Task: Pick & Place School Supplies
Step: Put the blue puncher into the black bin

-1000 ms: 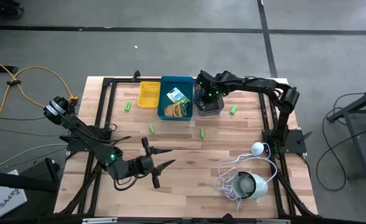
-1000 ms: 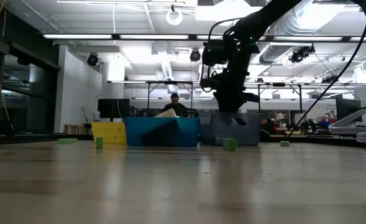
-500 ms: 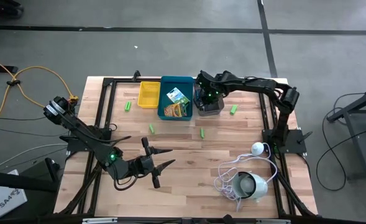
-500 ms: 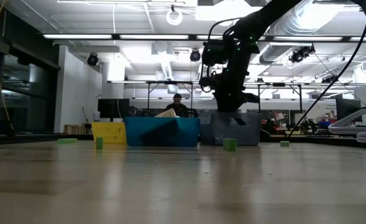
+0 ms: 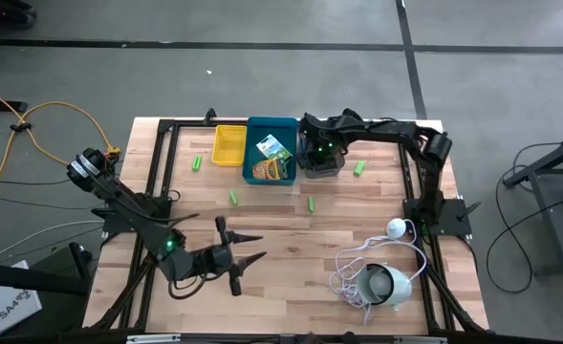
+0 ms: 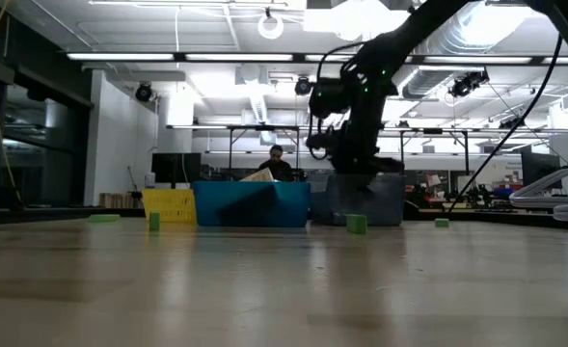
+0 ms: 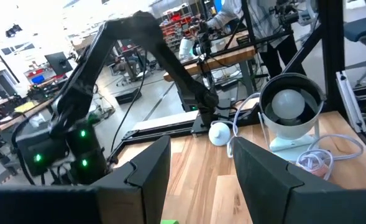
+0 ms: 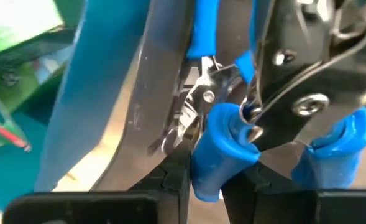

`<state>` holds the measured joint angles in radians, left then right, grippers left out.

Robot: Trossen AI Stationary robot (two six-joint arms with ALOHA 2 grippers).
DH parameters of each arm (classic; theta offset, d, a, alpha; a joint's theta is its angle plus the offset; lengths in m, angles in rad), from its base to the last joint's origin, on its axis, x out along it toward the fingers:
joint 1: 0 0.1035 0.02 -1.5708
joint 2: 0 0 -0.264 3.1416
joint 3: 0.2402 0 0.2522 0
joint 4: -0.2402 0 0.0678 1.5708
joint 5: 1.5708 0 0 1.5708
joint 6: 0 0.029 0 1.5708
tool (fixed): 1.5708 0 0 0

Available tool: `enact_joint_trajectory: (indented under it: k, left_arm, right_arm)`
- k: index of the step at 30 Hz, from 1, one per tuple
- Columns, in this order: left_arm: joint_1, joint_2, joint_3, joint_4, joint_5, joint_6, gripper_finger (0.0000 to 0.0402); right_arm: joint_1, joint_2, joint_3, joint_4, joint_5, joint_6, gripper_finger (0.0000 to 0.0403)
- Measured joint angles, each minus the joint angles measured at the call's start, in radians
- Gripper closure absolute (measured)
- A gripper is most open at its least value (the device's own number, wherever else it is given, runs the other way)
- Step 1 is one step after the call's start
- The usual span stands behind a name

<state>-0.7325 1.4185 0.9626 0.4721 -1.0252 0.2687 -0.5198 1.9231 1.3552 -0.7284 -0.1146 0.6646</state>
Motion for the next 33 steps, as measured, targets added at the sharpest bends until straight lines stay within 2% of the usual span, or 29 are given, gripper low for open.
enact_joint_trajectory:
  k: [12,22,29,33]
  left_arm:
    - [-0.01,0.0,0.0,0.0,0.0,0.0,0.0231]
    - [-0.011,0.0,0.0,0.0,-0.001,0.0,0.0231]
    - [-0.011,0.0,0.0,0.0,0.0,0.0,0.0231]
    - [-0.011,0.0,0.0,0.0,-0.001,0.0,0.0231]
  right_arm:
    - [-0.006,0.026,0.0,0.019,0.008,-0.014,0.0334]
    - [-0.006,0.026,0.0,0.024,0.005,-0.033,0.0302]
    - [-0.007,0.024,0.0,0.035,-0.092,-0.031,0.0298]
    - [-0.007,0.012,0.0,0.048,-0.098,-0.03,0.0303]
